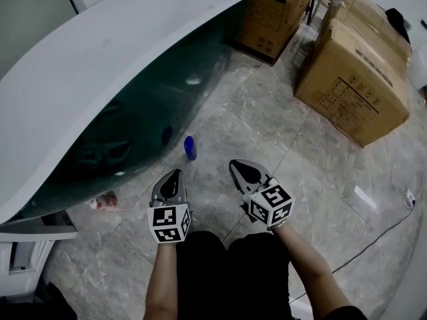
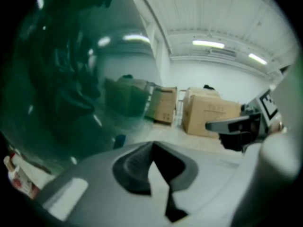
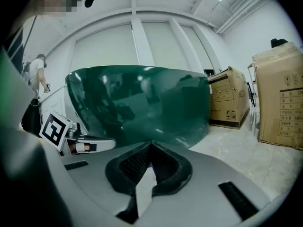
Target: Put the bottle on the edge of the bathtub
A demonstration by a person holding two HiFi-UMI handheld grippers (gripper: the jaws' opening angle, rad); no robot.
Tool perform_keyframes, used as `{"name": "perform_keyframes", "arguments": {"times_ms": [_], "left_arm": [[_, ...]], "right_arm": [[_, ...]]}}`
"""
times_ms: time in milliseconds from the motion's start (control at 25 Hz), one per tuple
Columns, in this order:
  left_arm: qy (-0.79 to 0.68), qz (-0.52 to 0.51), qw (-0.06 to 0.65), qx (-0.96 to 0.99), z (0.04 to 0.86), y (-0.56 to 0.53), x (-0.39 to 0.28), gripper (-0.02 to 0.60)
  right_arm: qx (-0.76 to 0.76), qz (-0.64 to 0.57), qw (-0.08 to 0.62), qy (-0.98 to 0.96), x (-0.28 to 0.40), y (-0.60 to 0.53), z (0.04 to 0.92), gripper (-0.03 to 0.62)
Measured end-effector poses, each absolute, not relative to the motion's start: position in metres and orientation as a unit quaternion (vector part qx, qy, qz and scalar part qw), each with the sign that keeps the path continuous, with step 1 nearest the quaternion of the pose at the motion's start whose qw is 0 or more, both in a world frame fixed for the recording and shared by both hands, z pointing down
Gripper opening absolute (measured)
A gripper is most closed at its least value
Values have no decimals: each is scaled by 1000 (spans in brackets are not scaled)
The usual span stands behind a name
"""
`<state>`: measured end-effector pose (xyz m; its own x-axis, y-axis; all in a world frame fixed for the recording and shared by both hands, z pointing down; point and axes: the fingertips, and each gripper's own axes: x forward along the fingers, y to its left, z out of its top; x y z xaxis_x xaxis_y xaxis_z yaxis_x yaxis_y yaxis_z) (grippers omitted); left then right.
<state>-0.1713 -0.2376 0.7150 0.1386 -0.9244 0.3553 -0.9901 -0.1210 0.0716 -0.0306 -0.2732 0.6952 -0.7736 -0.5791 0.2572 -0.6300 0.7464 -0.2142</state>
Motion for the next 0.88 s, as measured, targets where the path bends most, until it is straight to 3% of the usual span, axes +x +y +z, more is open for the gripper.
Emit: {"name": "perform_keyframes", "arguments": {"times_ms": [880], "left_arm": [[-643, 100, 167, 741, 724, -227, -175, 8]], "right_arm": [[326, 148, 105, -928, -29, -258, 703, 1]]}}
